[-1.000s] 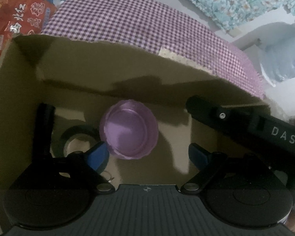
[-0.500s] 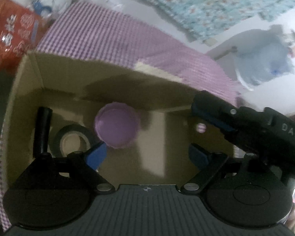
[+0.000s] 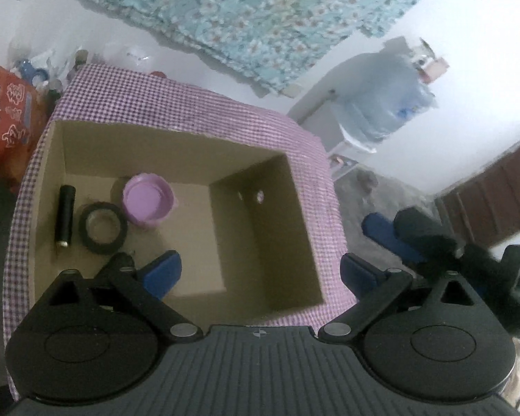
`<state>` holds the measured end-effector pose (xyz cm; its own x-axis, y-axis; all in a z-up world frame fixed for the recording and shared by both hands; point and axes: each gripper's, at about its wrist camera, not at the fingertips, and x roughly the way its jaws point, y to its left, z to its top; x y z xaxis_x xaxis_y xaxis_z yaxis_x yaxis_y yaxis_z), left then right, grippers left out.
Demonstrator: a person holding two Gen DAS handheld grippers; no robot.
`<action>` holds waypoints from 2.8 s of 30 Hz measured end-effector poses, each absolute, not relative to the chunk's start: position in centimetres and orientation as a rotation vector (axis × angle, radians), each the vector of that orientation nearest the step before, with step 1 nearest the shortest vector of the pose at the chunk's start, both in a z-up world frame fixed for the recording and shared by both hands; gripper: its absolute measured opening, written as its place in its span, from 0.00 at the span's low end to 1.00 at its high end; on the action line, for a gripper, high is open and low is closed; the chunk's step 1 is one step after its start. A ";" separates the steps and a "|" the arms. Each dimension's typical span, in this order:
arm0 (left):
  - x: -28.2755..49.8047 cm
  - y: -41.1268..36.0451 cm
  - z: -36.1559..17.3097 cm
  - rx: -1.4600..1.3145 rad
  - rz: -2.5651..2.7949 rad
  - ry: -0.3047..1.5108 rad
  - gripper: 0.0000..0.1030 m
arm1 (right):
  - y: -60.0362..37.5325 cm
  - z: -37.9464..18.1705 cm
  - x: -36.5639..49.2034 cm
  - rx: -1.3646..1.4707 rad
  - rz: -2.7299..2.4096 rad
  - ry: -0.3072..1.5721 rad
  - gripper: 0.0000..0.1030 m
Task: Organize rigid objects
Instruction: 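Withdraw the right gripper from the box toward the remaining objects, then lower the right gripper onto the white power adapter and close on it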
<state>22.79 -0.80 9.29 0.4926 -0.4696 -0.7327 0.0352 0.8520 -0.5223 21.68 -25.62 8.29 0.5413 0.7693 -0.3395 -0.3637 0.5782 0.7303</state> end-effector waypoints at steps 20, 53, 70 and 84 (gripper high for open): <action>10.0 -5.9 3.8 -0.178 -0.274 0.985 0.98 | -30.7 1.3 10.8 0.598 0.490 0.855 0.48; 9.3 -11.8 -1.8 0.176 -0.333 0.832 0.87 | -26.3 -2.3 14.3 0.345 0.536 0.999 0.49; 10.1 -11.3 -3.5 0.165 -0.334 0.853 0.60 | -19.6 -5.3 18.6 0.034 0.618 1.097 0.39; 9.3 -12.5 -4.0 0.233 -0.390 0.837 0.63 | -22.3 -4.6 17.2 0.057 0.584 1.151 0.28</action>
<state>9.34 -12.53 -4.02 0.6046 -0.2434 -0.7584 0.4243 0.9042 0.0480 17.20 -22.35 -4.56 0.2767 0.4635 -0.8418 -0.4064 0.8502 0.3346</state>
